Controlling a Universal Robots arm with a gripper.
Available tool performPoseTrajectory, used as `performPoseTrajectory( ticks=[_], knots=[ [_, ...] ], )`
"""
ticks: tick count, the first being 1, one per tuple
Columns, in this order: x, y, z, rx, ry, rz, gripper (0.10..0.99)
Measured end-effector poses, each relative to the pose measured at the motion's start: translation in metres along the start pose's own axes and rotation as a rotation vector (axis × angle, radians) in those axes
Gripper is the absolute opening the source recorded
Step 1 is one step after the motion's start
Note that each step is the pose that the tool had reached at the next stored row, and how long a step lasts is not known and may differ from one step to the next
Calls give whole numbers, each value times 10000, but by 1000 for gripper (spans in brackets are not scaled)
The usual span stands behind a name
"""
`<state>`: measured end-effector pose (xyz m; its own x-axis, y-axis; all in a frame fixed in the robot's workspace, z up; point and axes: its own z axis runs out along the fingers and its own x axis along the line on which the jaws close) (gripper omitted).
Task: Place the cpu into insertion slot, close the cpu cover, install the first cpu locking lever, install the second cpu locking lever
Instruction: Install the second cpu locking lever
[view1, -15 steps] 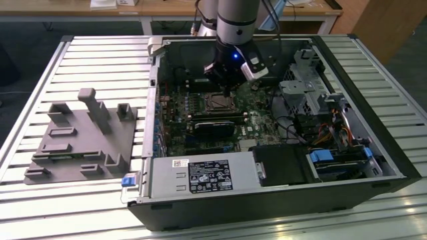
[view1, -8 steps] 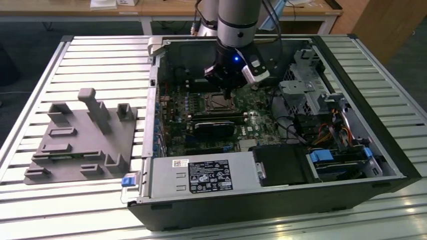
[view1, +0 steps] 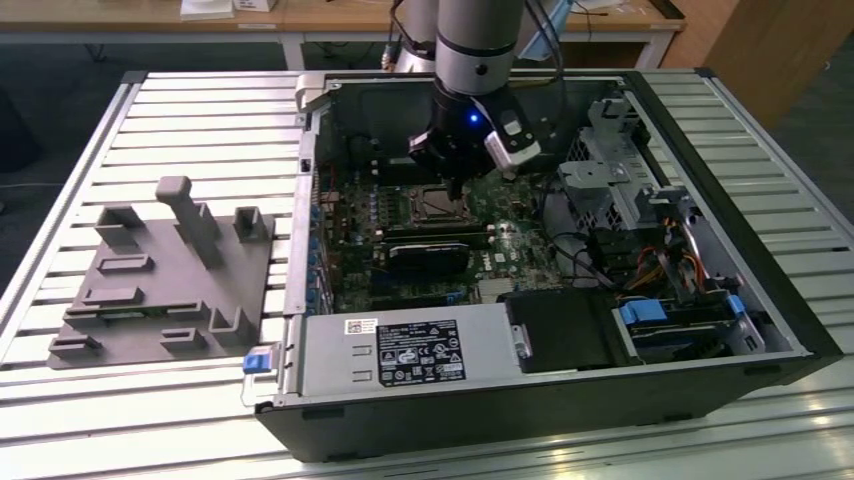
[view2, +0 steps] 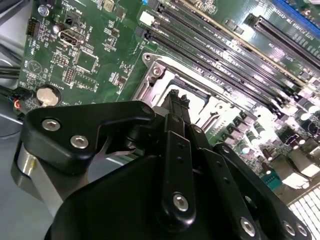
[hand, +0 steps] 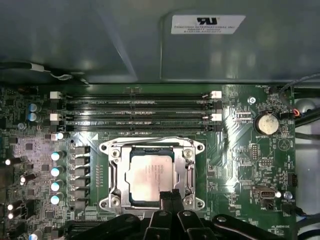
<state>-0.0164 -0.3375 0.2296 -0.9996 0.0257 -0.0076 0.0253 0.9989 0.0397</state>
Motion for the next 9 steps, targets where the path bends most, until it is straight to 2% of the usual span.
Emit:
performPoseTrajectory(
  ticks=[3,6,9],
  knots=[
    [-2,-4,-67,-1,8,-2,106],
    [-3,-66,-73,1,54,1,106],
    [-5,-129,-75,-9,146,5,106]
  ],
)
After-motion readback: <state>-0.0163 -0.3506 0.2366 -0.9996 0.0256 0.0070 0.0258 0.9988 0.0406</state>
